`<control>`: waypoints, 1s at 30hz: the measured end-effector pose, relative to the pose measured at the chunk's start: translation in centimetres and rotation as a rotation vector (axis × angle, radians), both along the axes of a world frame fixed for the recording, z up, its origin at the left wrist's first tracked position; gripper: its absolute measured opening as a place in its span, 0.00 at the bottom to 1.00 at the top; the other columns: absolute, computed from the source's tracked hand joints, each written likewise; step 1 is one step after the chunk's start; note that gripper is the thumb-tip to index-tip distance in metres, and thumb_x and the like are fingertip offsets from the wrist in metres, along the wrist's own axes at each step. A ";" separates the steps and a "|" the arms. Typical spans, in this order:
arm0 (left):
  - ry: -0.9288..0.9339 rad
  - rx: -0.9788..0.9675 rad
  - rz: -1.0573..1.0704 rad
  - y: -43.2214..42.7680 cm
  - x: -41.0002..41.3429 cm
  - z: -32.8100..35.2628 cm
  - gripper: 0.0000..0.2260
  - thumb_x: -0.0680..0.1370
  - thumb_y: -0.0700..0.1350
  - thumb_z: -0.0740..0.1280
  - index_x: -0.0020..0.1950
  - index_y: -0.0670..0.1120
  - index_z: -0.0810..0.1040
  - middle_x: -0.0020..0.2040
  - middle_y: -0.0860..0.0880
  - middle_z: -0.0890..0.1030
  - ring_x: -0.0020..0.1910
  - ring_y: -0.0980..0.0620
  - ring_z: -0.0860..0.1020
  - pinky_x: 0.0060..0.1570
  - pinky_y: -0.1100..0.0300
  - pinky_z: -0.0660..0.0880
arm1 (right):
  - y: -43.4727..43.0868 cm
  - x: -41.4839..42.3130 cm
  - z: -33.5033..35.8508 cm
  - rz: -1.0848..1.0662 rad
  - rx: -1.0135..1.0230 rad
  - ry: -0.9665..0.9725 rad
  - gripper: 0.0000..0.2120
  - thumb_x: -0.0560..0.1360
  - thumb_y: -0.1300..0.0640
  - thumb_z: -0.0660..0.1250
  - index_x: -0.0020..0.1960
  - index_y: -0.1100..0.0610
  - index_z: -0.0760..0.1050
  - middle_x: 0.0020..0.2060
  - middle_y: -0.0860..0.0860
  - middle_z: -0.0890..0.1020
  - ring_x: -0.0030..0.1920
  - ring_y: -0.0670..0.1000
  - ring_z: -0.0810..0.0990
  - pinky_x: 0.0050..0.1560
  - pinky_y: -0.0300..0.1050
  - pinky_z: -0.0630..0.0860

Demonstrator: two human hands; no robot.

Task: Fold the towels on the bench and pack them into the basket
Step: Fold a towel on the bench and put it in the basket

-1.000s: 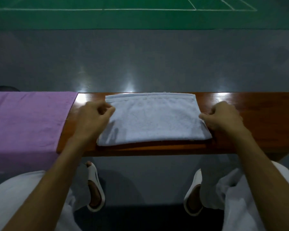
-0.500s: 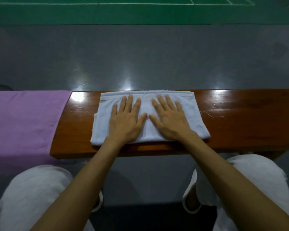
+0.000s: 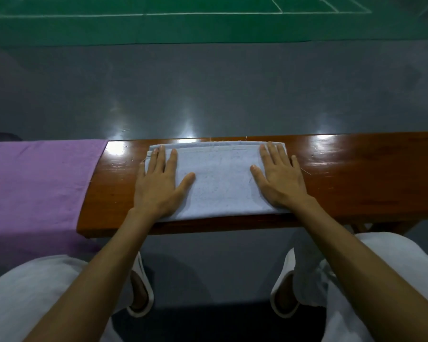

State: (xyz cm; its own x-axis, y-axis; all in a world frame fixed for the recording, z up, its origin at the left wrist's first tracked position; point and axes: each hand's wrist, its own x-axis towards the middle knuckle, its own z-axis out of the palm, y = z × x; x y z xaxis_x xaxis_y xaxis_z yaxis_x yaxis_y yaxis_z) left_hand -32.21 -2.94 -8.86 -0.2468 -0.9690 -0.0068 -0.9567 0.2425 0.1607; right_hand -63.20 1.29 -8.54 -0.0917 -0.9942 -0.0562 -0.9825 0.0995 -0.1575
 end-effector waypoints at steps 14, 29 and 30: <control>0.181 -0.024 -0.029 1.3 -1.3 0.9 0.32 0.84 0.65 0.52 0.84 0.51 0.54 0.84 0.48 0.53 0.83 0.46 0.49 0.80 0.42 0.44 | 1.3 0.2 1.0 -0.073 -0.189 -0.308 0.37 0.82 0.45 0.63 0.83 0.52 0.46 0.82 0.53 0.55 0.81 0.56 0.55 0.79 0.58 0.59; 0.070 -0.027 -0.143 3.6 -6.6 -0.6 0.39 0.78 0.72 0.38 0.85 0.53 0.44 0.85 0.48 0.42 0.83 0.46 0.40 0.80 0.40 0.39 | 1.8 -2.4 3.7 -0.395 -0.045 -0.360 0.11 0.82 0.49 0.63 0.46 0.55 0.72 0.43 0.51 0.78 0.42 0.53 0.78 0.36 0.45 0.70; 0.083 -0.024 -0.149 3.8 -7.0 -0.6 0.39 0.78 0.72 0.39 0.85 0.53 0.45 0.85 0.48 0.43 0.83 0.46 0.40 0.80 0.41 0.39 | 1.7 -3.1 4.0 -0.397 -0.038 -0.417 0.11 0.82 0.49 0.63 0.50 0.57 0.73 0.46 0.53 0.79 0.45 0.55 0.78 0.41 0.48 0.75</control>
State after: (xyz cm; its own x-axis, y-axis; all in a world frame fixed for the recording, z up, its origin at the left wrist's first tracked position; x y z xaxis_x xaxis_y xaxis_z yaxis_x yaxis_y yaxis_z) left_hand -39.17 0.82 -9.43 -0.3863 -0.9214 0.0423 -0.8937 0.3852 0.2300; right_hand -66.25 3.02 -4.58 -0.4364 -0.8899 -0.1326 -0.7248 0.4350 -0.5343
